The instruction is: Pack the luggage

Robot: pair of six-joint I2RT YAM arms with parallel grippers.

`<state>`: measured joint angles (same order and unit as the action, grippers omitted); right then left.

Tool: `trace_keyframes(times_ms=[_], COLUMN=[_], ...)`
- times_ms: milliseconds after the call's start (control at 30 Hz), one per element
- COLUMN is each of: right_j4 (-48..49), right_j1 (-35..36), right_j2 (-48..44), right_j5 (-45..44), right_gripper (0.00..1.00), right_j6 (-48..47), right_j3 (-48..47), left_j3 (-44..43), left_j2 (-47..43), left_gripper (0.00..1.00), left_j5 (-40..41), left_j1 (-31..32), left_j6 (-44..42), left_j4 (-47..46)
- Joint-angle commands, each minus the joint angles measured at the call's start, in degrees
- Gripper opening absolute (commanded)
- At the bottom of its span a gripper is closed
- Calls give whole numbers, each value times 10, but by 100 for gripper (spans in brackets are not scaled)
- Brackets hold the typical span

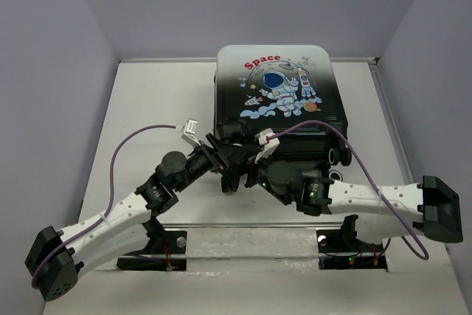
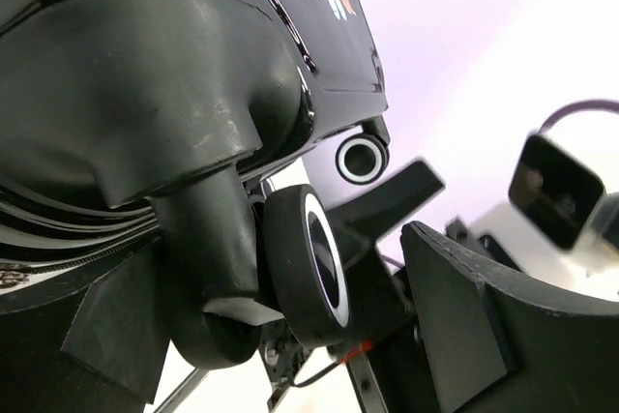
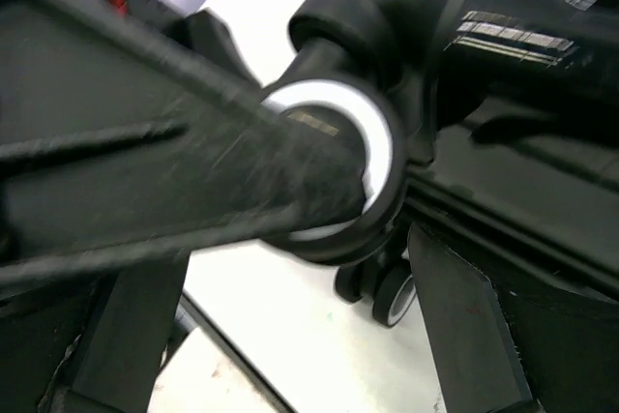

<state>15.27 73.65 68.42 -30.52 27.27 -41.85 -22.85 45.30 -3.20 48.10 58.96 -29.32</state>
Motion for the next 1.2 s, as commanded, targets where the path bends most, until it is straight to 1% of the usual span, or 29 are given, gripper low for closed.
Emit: trace_keyframes(times_ms=[0, 100, 333, 467, 533, 567, 633, 667, 700, 733, 767, 800, 833, 867, 900, 967, 1000, 1100, 1133, 1167], right_j4=[27, 35, 87, 111, 117, 118, 119, 119, 118, 118, 109, 108, 106, 101, 94, 84, 68, 46, 43, 40], right_j1=[-35, -40, -46, -46, -46, -46, -46, -46, -46, -46, -46, -46, -46, -46, -46, -46, -46, -46, -46, -46], right_j2=[13, 39, 76, 82, 85, 87, 87, 86, 83, 81, 73, 67, 61, 47, 47, 24, 9, -8, -14, -21], right_j5=[-17, -44, -81, -89, -95, -100, -114, -115, -116, -119, -120, -123, -124, -125, -125, -125, -125, -126, -126, -125], right_gripper=[100, 99, 91, 91, 76, 58, 36, 29, 18, 12, 7, 7, 7, 7, 7, 7, 7, 7, 7, 7], right_j6=[-56, -83, -114, -120, -124, -125, -122, -122, -122, -121, -115, -109, -105, -101, -98, -93, -86, -80, -79, -78], right_j3=[-56, -79, -100, -104, -107, -107, -105, -104, -98, -96, -87, -81, -74, -61, -61, -45, -37, -28, -25, -25], left_j3=[1, 3, 15, 20, 23, 23, 18, 15, 11, 1, -3, -5, -2, 12, 12, 42, 62, 85, 96, 100], left_j2=[-21, -22, -29, -35, -43, -45, -60, -66, -73, -92, -104, -130, -144, -172, -173, -195, -189, -159, -136, -126], left_gripper=[99, 99, 99, 99, 99, 99, 97, 96, 94, 92, 87, 84, 77, 64, 59, 53, 48, 44, 43, 43], left_j5=[-22, -29, -33, -34, -32, -29, -19, -11, 16, 39, 96, 122, 173, 193, 203, 206, 189, 154, 152, 147], left_j1=[-5, -7, -9, -11, -12, -12, -13, -13, -13, -13, -13, -13, -13, -13, -13, -13, -13, -12, -11, -8], left_j6=[-16, -12, -10, -12, -15, -17, -32, -42, -52, -69, -78, -90, -94, -96, -100, -120, -129, -136, -140, -151], left_j4=[-88, -88, -88, -84, -78, -72, -37, -18, 35, 70, 101, 165, 193, 230, 237, 241, 231, 186, 171, 134])
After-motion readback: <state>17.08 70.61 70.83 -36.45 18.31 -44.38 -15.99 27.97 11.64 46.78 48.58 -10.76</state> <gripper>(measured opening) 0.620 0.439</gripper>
